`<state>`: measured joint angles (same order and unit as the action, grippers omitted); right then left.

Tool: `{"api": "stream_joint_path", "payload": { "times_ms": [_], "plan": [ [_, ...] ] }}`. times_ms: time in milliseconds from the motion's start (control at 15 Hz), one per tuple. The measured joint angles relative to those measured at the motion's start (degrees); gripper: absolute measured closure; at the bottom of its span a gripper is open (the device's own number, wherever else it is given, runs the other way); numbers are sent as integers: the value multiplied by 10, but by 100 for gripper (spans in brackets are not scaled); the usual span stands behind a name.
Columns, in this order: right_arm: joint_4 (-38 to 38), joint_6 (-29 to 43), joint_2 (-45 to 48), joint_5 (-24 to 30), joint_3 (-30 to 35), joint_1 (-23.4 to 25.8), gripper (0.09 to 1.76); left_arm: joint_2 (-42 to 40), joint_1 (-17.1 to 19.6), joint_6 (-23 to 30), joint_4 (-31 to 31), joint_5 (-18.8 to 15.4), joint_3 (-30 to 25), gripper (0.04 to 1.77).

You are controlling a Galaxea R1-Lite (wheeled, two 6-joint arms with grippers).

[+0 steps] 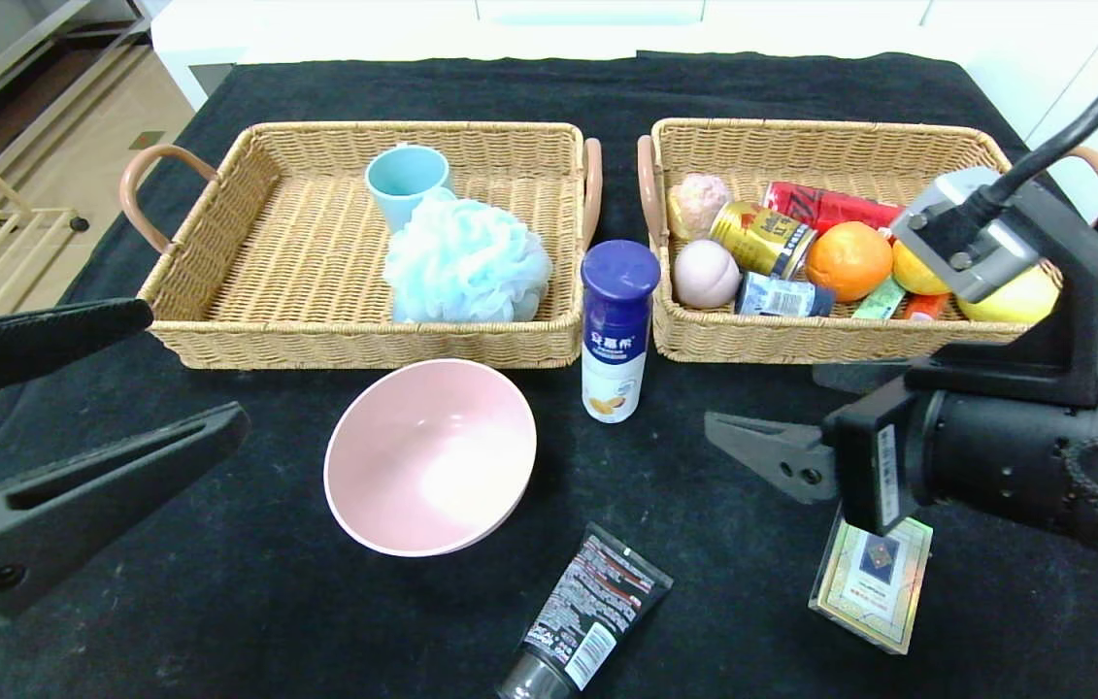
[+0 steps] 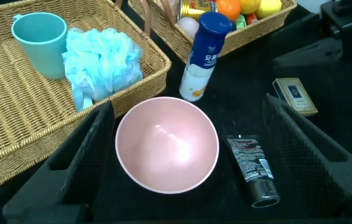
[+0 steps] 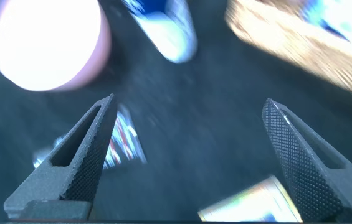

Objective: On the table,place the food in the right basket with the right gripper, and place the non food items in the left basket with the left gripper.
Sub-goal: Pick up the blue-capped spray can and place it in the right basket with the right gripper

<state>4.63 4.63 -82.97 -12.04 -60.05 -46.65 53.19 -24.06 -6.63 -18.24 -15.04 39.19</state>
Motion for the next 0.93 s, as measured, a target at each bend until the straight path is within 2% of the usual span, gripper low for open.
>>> {"api": "stream_joint_path", "payload": {
  "times_ms": [400,933],
  "plan": [
    [66,-14,-73,-30,3,-50,15,1,0,0,-1,0,0,9],
    [206,-23,-170,-108,-45,-64,15,-1,0,-5,-2,0,1,9]
  ]
}}
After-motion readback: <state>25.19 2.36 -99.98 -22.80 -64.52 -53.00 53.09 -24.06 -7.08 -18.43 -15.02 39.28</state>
